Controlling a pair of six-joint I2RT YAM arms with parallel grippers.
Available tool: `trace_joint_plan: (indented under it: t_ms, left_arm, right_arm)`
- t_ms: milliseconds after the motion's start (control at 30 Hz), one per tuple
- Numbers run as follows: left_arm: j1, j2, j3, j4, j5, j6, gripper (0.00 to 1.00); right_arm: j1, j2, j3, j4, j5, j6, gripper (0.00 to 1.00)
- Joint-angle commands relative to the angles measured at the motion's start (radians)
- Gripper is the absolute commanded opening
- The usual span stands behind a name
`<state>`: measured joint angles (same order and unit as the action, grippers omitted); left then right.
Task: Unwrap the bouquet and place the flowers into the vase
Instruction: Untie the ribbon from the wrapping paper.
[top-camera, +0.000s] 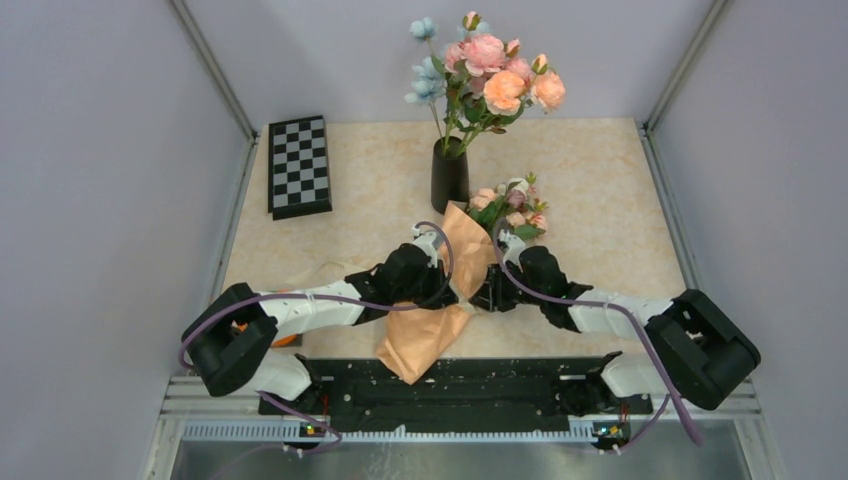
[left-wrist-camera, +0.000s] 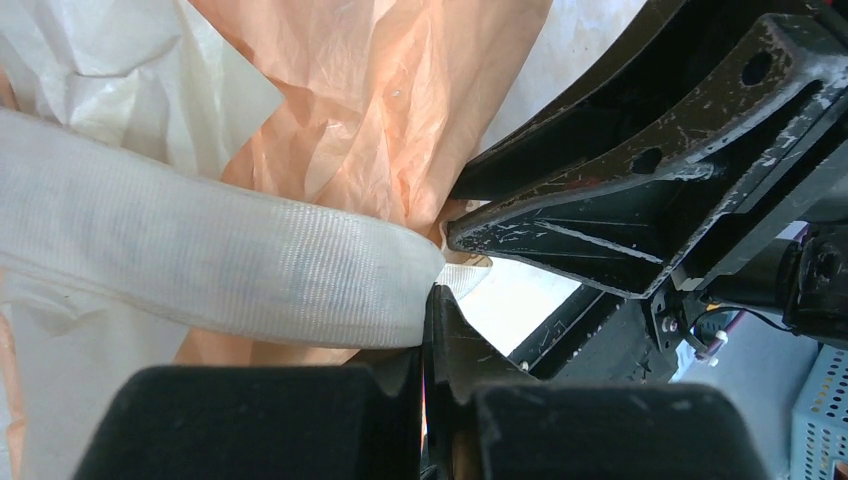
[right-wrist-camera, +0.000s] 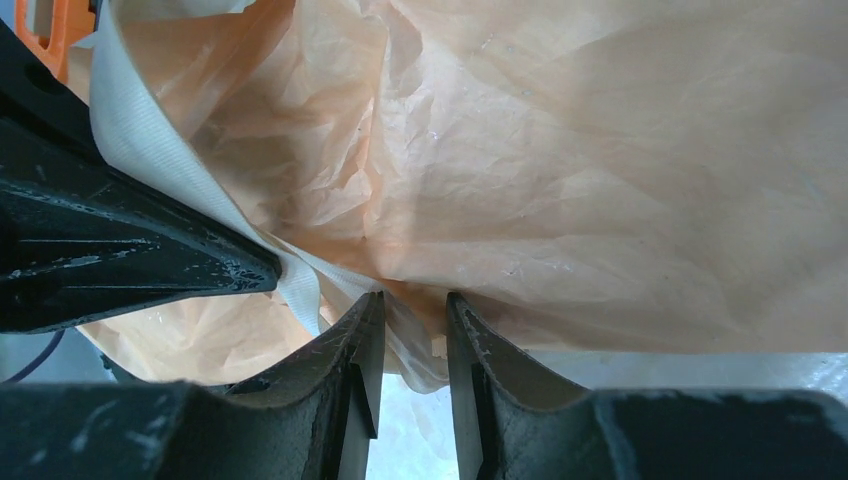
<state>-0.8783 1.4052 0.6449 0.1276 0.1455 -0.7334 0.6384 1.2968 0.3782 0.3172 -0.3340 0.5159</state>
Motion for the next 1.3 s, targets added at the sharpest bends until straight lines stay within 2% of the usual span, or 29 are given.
trace_joint_plan:
  t_ms: [0,233,533,633,767,900,967,1033,1267]
  left_arm:
    - [0.002,-0.025,-0.004,0.035,0.016,0.021,0.00]
    - [0.003,-0.027,-0.001,0.035,0.004,0.024,0.00]
    - [0.003,-0.040,-0.002,0.042,-0.007,0.030,0.00]
    - [0.003,-0.047,-0.007,0.047,-0.012,0.028,0.00]
    - [0.003,-0.053,-0.016,0.057,-0.021,0.008,0.00]
    - [0.002,-0.047,-0.025,0.070,-0.017,-0.037,0.14]
    - [0.002,-0.040,-0.025,0.076,-0.003,-0.060,0.26]
    - [0.002,-0.032,-0.029,0.088,0.012,-0.087,0.32]
    - [0.000,-0.012,-0.055,0.148,0.049,-0.181,0.43]
  right_arm:
    - [-0.008,0.027,0.041,0.068,-0.054,-0.014,0.30]
    - [-0.008,0.050,0.047,0.085,-0.114,-0.023,0.30]
    - [-0.008,0.079,0.040,0.112,-0.135,-0.026,0.36]
    - [-0.006,0.087,0.041,0.122,-0.134,-0.022,0.30]
    - [-0.005,0.090,0.037,0.135,-0.130,-0.016,0.13]
    - [-0.003,0.088,0.029,0.152,-0.119,-0.003,0.01]
    - [-0.003,0.088,0.024,0.162,-0.116,0.004,0.00]
    - [-0.003,0.088,0.021,0.169,-0.113,0.010,0.00]
    - [0.000,0.077,0.016,0.170,-0.103,0.015,0.00]
